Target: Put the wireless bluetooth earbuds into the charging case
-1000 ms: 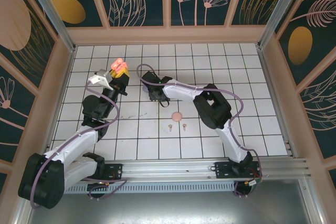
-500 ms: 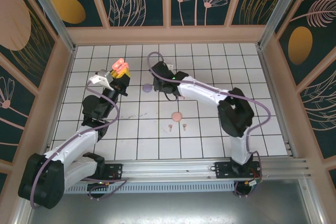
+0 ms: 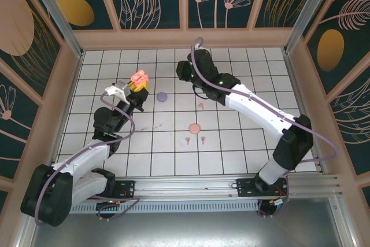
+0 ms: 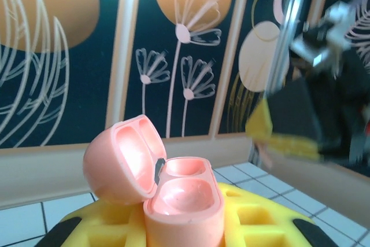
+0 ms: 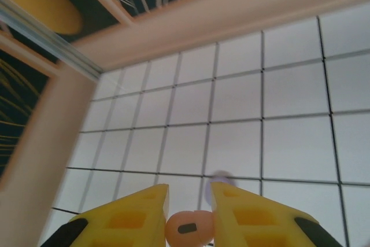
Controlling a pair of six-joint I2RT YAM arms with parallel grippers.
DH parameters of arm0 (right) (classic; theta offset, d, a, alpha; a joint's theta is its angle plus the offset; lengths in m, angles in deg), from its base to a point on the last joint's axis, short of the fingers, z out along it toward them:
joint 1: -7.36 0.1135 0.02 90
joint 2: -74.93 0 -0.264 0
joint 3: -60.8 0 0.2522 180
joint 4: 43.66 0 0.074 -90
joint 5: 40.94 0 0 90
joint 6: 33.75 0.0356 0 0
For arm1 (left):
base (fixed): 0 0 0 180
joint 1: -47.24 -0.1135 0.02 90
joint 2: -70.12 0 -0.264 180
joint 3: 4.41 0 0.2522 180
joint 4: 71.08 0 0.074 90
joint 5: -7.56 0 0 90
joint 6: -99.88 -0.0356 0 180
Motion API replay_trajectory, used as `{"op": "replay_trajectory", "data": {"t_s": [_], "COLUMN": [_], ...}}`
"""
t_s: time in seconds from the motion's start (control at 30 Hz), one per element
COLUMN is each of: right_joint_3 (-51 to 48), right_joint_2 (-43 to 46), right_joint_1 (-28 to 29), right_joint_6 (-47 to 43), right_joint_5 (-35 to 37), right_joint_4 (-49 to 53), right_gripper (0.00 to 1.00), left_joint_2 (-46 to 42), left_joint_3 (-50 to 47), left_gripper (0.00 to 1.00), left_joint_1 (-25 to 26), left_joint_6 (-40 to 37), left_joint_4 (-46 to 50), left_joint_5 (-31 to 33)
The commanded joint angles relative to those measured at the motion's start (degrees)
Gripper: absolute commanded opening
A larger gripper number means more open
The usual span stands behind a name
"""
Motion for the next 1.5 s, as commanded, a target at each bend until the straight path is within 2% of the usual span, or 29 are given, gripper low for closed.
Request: {"op": "replay_trajectory", "data": {"t_s": [0.0, 0.23, 0.53, 0.93, 1.2, 1.47], "right_joint_3": [-1.6, -6.4, -16.63, -27.38, -31.68, -32.72], "right_joint_2": [4.68, 11.1, 17.11, 18.14, 17.77, 15.11], "right_joint_1": [-0.15, -0.15, 0.35, 2.82, 4.99, 6.09], "right_joint_6": [-3.17, -4.11, -3.54, -4.18, -5.52, -5.09], "right_joint_5": [-3.89, -9.54, -15.96, -18.69, -18.61, -16.83], "right_joint_4": [-7.13, -16.21, -32.19, -51.19, -58.76, -62.83], "right_gripper": [0.24, 0.25, 0.25, 0.26, 0.26, 0.26], "left_joint_2": [1.27, 4.78, 11.35, 16.21, 17.0, 16.82], "left_joint_3": [-0.15, 1.86, 7.79, 12.27, 12.87, 12.98], "left_gripper": [0.0, 0.0, 0.0, 0.0, 0.0, 0.0], "left_joint_1": [1.66, 5.85, 8.6, 11.63, 12.74, 12.82], "left_joint_6": [-4.95, -10.68, -12.35, -15.02, -17.09, -16.1], "left_joint_4": [-4.43, -5.95, -9.59, -11.04, -11.87, -12.43], "left_joint_5": [-4.31, -4.74, -5.62, -4.64, 0.12, 0.53]}}
